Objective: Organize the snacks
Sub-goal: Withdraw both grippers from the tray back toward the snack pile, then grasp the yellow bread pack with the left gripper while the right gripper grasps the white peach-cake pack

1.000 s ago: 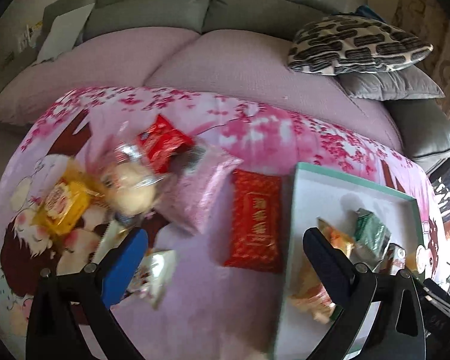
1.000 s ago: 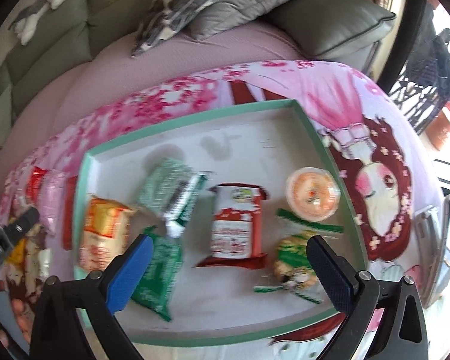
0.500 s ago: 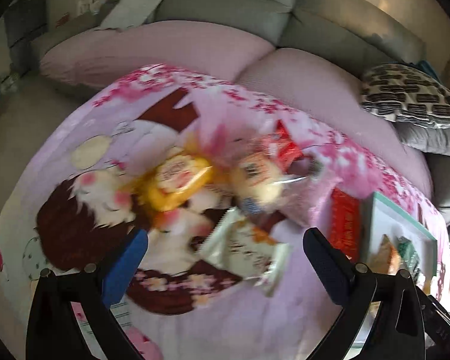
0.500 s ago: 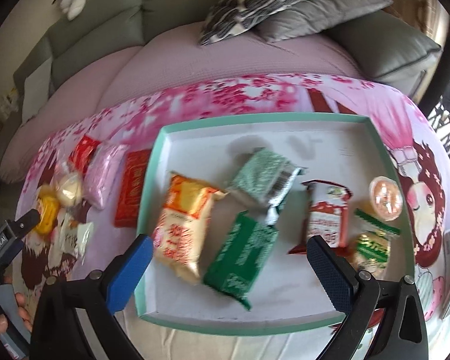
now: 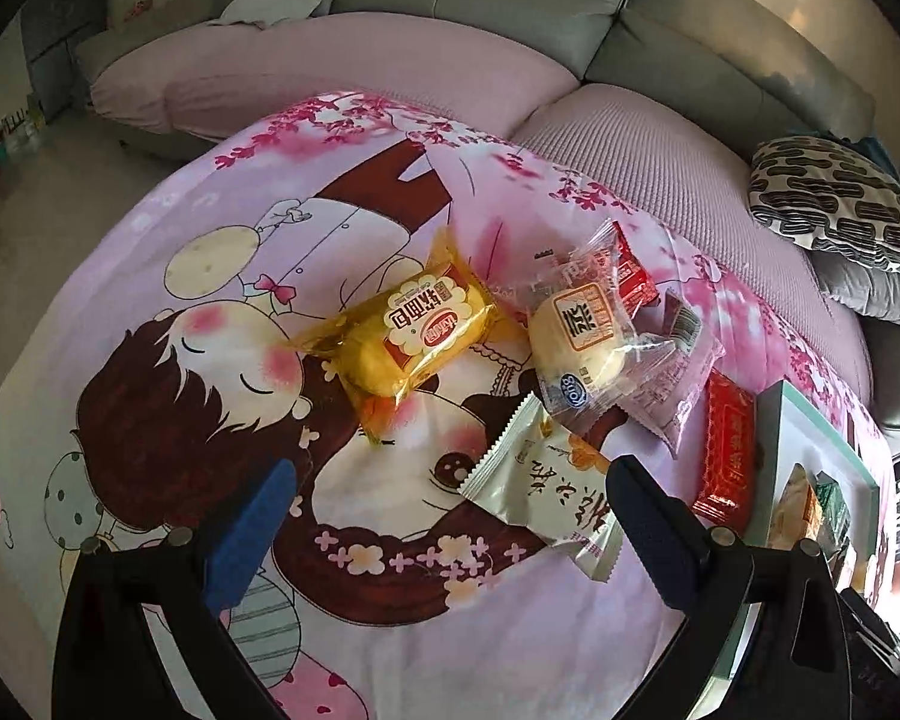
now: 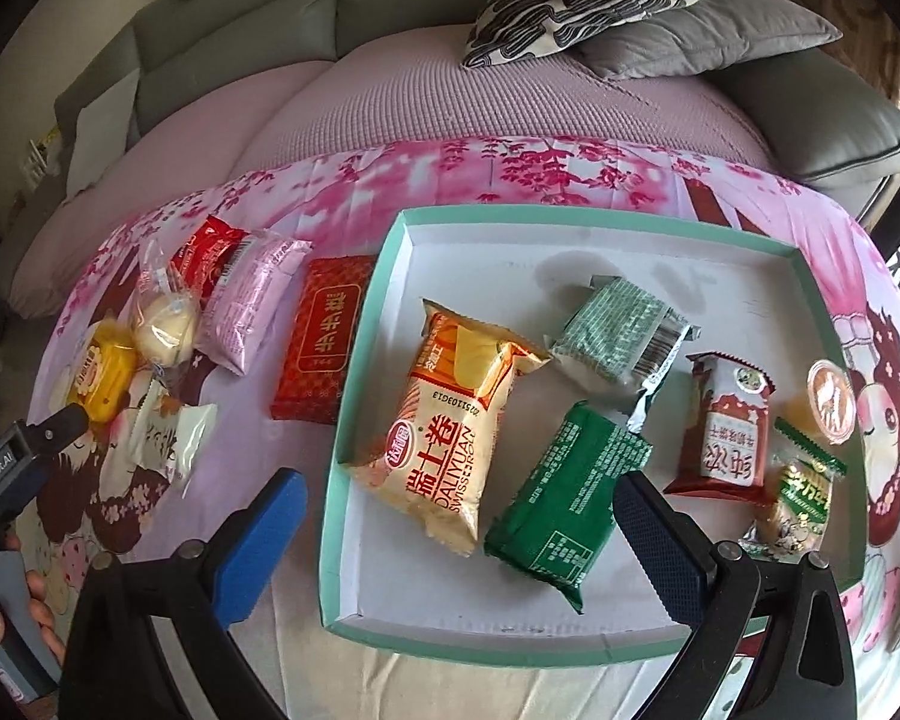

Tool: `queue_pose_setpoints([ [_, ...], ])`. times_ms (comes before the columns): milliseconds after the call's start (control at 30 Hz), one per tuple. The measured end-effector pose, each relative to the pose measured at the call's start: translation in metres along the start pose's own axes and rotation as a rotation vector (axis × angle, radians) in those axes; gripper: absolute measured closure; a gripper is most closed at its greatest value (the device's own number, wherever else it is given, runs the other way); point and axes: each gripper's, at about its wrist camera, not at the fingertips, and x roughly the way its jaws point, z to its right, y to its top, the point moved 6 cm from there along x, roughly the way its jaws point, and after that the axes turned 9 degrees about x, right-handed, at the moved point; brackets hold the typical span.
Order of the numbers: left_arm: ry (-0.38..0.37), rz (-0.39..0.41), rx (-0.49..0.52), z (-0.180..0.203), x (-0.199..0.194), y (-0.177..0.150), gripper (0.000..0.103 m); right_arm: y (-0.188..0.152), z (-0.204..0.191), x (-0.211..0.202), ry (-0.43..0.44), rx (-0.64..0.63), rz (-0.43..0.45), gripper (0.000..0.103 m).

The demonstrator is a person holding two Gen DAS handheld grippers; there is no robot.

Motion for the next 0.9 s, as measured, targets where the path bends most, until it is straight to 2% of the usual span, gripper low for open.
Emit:
queue_pose_setpoints([
  [500, -0.052, 0.004, -0.015, -0.016, 0.009, 0.024, 0.0, -0.003, -0.019, 0.007, 0.004, -0.045, 0.016, 0.0],
  [900, -0.025, 0.009, 0.076, -0.032, 0.022, 0.039, 0.0, -0.004, -0.081, 0.021, 0.033, -0.076, -0.006, 0.0],
])
